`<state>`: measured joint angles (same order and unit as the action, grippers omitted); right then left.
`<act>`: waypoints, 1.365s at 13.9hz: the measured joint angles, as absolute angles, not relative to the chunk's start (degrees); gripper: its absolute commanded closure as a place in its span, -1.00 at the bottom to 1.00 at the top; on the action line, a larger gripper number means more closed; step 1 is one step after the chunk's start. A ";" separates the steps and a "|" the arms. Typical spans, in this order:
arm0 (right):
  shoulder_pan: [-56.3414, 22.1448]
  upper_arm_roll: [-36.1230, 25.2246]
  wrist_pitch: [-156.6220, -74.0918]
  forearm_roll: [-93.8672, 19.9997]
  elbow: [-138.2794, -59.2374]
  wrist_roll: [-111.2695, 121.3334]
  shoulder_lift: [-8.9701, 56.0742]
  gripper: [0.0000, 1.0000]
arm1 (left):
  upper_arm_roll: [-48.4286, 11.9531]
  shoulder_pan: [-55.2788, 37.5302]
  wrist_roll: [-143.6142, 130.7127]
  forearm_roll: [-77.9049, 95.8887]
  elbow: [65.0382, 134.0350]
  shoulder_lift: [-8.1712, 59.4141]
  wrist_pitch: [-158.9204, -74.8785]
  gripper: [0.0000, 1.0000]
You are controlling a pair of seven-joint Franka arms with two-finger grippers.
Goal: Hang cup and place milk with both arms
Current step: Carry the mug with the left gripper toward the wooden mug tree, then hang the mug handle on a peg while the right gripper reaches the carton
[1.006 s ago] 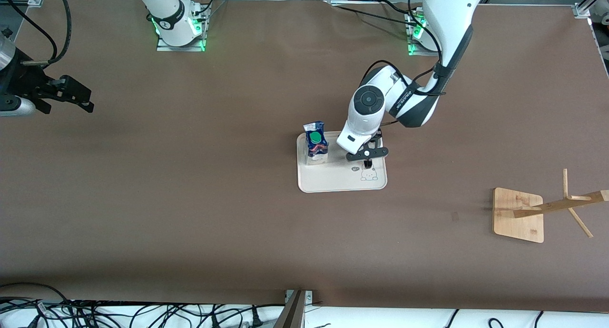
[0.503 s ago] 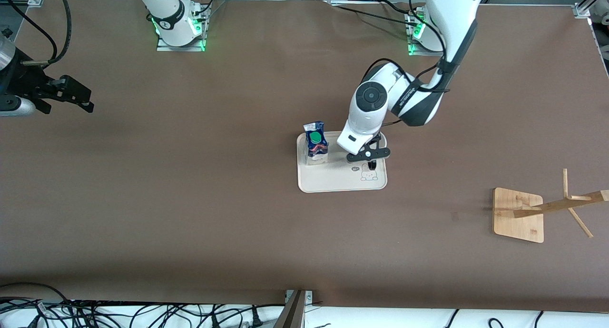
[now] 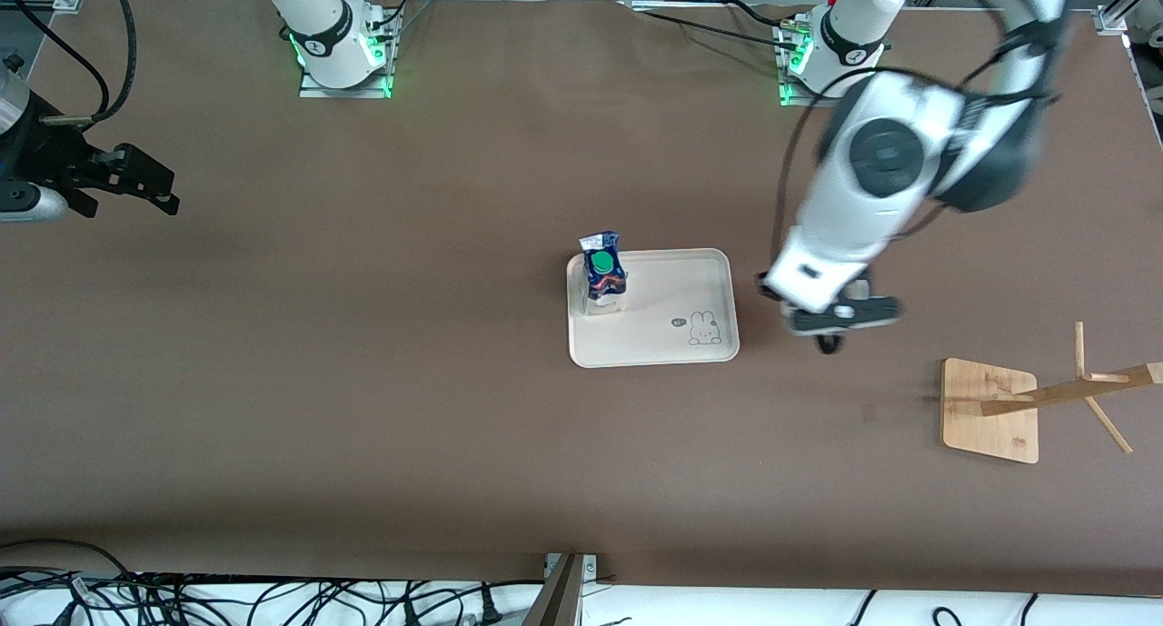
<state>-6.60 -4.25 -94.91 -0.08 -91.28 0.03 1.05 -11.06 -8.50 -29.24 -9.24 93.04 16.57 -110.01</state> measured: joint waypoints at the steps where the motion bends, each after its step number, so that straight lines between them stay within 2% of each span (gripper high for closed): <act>1: -6.60 -4.25 -94.91 -0.08 -91.28 0.03 1.05 -1.00 | -10.99 -6.52 -25.76 -9.25 91.79 16.03 -109.44 1.00; 6: -6.94 -3.25 -95.01 -0.08 -91.28 0.03 1.09 -1.00 | -10.80 3.80 -11.61 -9.25 88.23 15.93 -108.82 1.00; 10: -8.81 -2.66 -95.13 -0.34 -91.35 0.77 3.29 -1.00 | -10.86 7.28 -8.46 -9.25 88.22 16.34 -108.75 1.00; 15: -23.50 -2.16 -96.87 -0.47 -90.22 -0.29 11.34 -1.00 | -10.91 10.43 -6.06 -9.25 88.20 16.44 -106.93 1.00; 19: -31.85 -2.05 -98.69 -5.08 -79.48 -6.99 21.86 -1.00 | -10.91 12.02 -2.81 -9.24 87.50 16.44 -106.90 1.00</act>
